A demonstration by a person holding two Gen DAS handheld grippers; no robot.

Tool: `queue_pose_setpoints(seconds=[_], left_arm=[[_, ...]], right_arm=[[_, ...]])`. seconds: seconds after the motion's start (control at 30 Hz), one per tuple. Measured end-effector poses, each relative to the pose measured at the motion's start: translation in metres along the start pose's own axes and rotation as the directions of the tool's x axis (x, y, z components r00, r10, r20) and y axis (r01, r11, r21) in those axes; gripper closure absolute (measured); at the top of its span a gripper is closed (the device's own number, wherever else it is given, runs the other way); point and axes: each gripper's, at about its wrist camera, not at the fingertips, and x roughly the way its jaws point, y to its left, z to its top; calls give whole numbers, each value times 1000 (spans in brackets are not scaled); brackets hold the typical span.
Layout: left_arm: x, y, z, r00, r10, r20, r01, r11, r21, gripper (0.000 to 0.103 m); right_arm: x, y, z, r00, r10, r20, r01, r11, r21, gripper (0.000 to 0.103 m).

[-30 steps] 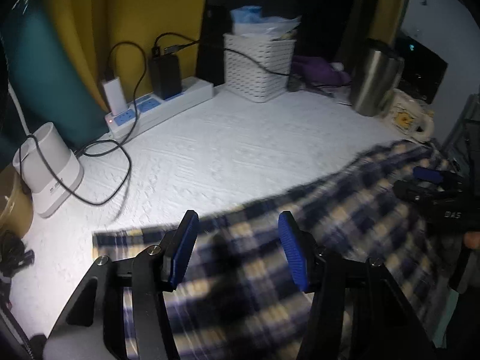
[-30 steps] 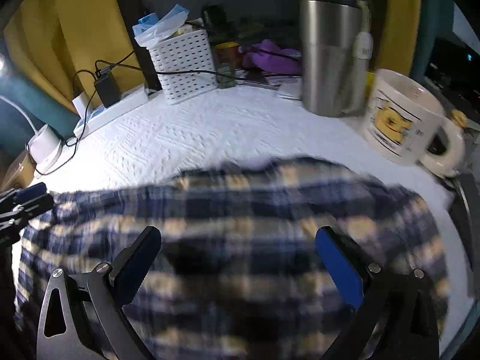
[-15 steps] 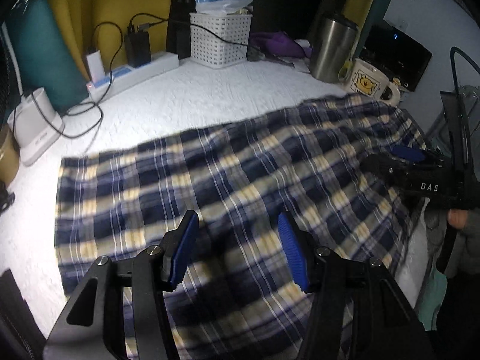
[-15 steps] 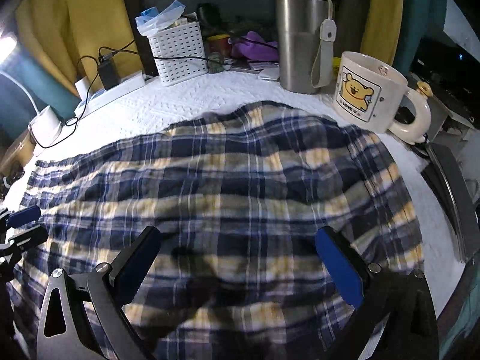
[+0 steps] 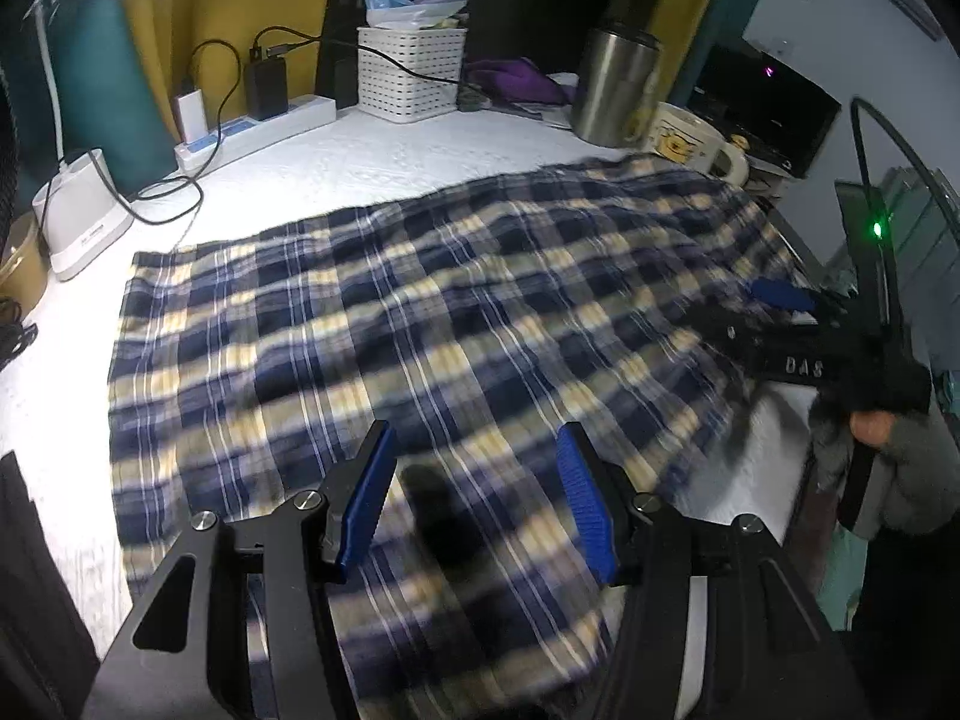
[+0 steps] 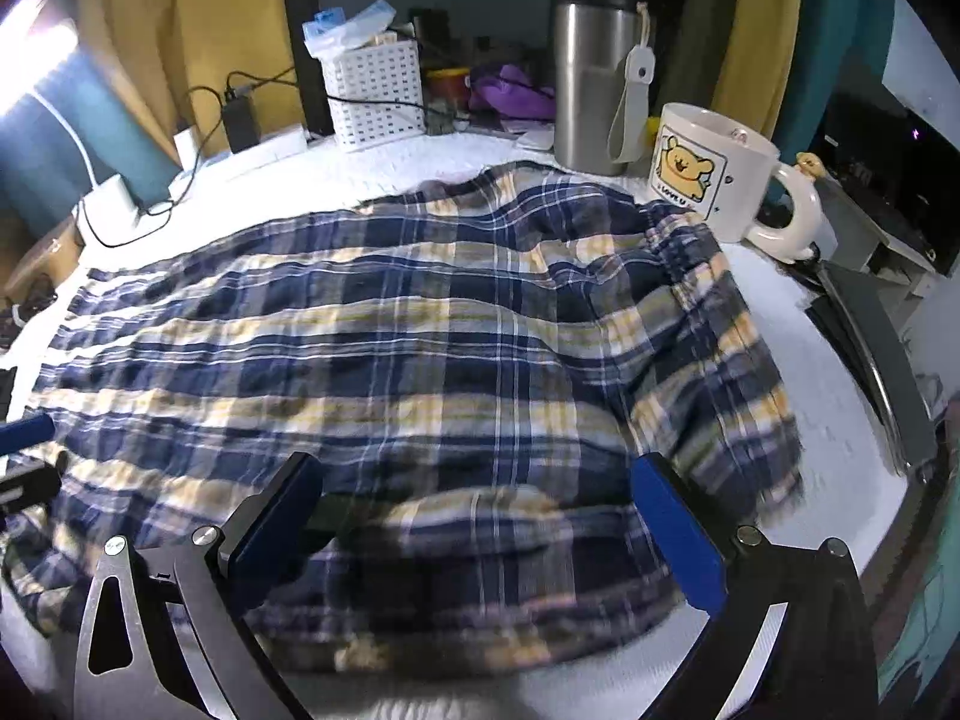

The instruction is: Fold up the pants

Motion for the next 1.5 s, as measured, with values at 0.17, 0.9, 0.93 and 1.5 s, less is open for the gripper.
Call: queue_pose_setpoints(seconds=[0.17, 0.9, 0.93, 1.5], left_arm=[[-15, -15, -22, 1000, -27, 2, 27, 1000, 17, 46], [-15, -49, -88, 989, 142, 43, -147, 976, 164, 93], [-16, -48, -89, 989, 143, 43, -148, 976, 158, 93], [-72, 44, -74, 964, 245, 101, -232, 965, -123, 45]], right_arm=[[-12, 3, -12, 1000, -5, 6, 5, 1000, 0, 0], [-34, -17, -62, 999, -29, -19, 29, 999, 34, 0], [-34, -18, -63, 999, -28, -21, 28, 999, 34, 0], [-43, -21, -57, 1000, 18, -7, -17, 997, 75, 0]])
